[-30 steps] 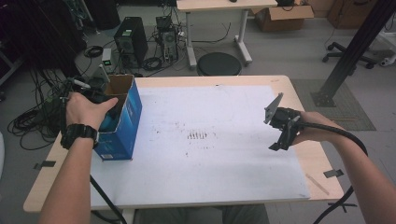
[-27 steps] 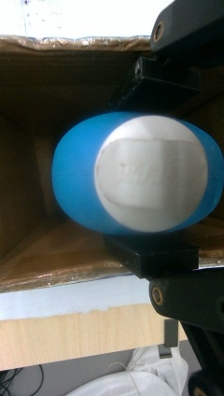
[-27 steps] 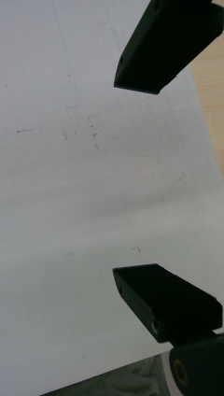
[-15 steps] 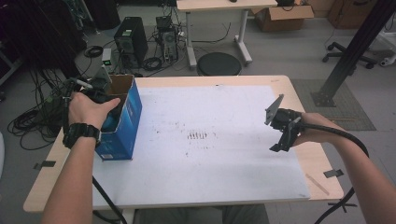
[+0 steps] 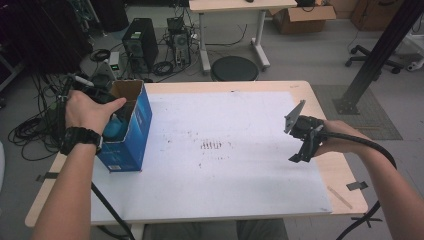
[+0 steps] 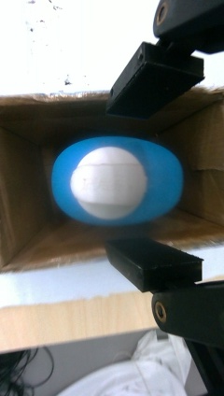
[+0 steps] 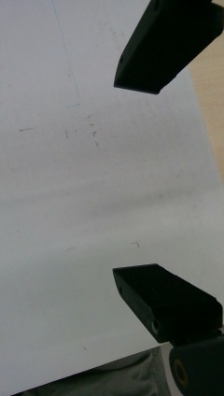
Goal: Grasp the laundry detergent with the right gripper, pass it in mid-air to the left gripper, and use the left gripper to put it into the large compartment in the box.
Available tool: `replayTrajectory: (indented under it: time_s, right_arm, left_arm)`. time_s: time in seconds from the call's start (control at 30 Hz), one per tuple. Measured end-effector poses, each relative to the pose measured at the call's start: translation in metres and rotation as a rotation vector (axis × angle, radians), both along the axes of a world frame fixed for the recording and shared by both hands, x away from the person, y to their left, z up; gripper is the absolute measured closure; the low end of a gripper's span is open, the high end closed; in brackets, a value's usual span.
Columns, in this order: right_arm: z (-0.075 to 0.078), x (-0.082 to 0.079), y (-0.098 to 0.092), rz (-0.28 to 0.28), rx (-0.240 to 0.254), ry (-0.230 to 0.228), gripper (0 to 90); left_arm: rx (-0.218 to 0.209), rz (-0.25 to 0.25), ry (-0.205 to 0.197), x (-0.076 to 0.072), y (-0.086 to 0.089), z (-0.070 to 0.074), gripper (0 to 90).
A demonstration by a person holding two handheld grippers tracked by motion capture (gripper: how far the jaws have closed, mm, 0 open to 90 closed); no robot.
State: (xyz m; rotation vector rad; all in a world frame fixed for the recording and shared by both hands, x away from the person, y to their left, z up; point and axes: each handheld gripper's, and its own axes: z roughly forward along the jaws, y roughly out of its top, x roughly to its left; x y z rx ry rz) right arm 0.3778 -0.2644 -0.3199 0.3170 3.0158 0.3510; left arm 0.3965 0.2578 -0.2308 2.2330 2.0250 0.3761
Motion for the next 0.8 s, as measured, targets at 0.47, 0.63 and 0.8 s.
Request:
replayTrajectory:
  time_s: [0.47, 0.63, 0.8]
  right_arm:
    - [0.007, -0.001, 0.004, 0.018, 0.033, -0.011, 8.0]
    - [0.008, -0.001, 0.005, 0.024, 0.033, -0.012, 8.1]
    - [0.01, 0.0, 0.01, 0.033, 0.042, -0.014, 8.0]
  left_arm:
    - [-0.006, -0.165, -0.099, -0.012, -0.041, 0.035, 25.7]
    - [-0.01, -0.236, -0.106, -0.014, -0.057, 0.03, 21.4]
    - [-0.025, -0.299, -0.101, -0.016, -0.073, 0.021, 18.1]
